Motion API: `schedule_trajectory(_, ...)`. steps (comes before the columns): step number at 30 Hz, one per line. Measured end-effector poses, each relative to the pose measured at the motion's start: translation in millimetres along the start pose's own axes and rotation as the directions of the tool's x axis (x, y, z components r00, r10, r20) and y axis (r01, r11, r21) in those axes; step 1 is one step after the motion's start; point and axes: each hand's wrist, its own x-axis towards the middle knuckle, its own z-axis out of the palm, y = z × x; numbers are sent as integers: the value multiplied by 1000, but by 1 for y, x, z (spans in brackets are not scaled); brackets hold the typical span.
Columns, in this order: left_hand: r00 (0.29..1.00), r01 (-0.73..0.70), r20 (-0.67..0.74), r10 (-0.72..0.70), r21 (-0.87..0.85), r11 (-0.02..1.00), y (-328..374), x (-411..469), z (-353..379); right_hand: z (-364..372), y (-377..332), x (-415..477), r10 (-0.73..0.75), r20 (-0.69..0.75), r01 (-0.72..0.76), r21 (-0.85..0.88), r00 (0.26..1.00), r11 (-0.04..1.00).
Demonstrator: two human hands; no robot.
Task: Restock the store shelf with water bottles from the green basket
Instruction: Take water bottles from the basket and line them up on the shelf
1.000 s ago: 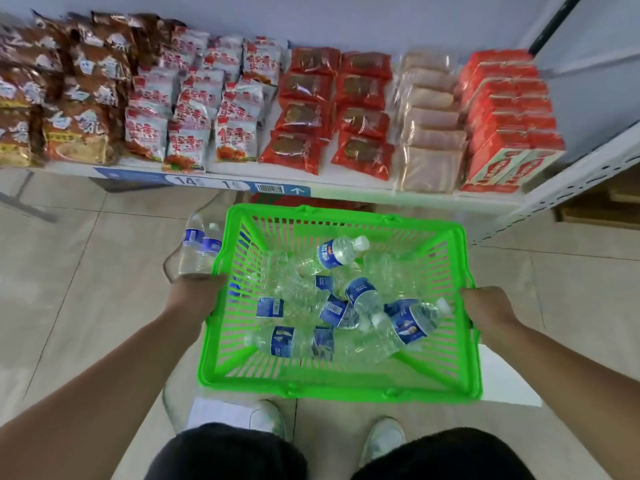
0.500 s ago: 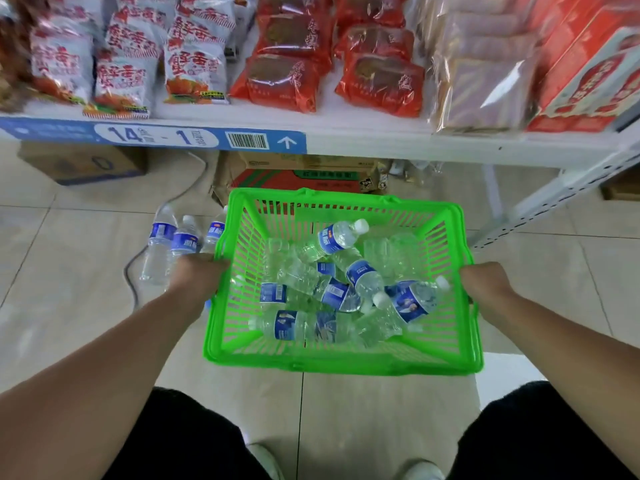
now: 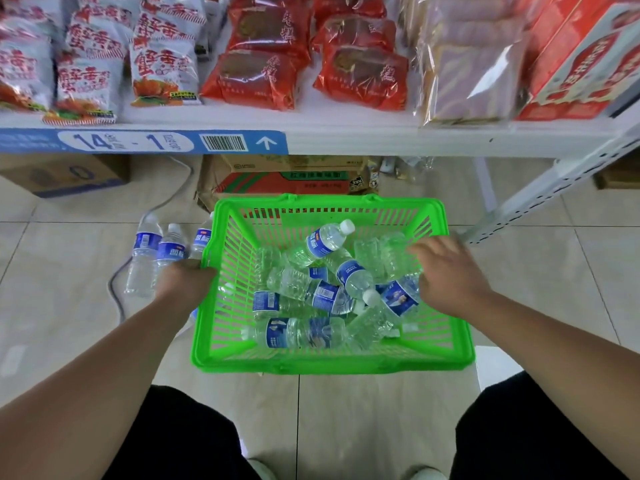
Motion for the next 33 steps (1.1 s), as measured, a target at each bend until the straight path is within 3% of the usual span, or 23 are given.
schedule_trajectory(2,993,-91,-66,101,141,986,6,-1,-1,1,-14,2,-126,263,170,-151,957,974)
schedule_trajectory(4,973,-150,-142,180,201,968,12,-5,0,5,-19,4,-75,420,208,-279,904,937)
schedule_trajectory(8,899,-355,-154,409,288,889,22,-24,3,5,-20,12,-79,421,272,-421,904,865)
schedule_trajectory(11,855,-452,-108,507,326,830,18,-29,3,-5,-21,13,-125,466,314,-353,876,881)
schedule_trajectory(13,809,-548,-34,587,319,773,17,-36,7,-15,-23,9,-143,485,288,-240,863,927)
schedule_trajectory(16,731,-682,184,658,245,689,21,-58,21,-35,-37,4,-174,487,281,-156,856,947)
schedule_trajectory(20,670,-707,470,574,168,687,41,-100,41,-84,-69,5,-250,450,374,-210,857,904)
schedule_trajectory(24,622,-686,584,521,84,723,64,-131,41,-174,-88,-1,-293,350,369,-173,890,913)
schedule_trajectory(27,639,-656,528,559,-4,755,93,-163,15,-269,-96,-16,-310,202,337,-116,929,934)
schedule_trajectory(30,664,-674,363,653,-87,734,142,-208,-46,-381,-102,-36,-320,77,324,-62,944,944)
schedule_trajectory(33,630,-729,282,723,-106,676,203,-269,-133,-495,-110,-66,-286,-49,286,8,957,958)
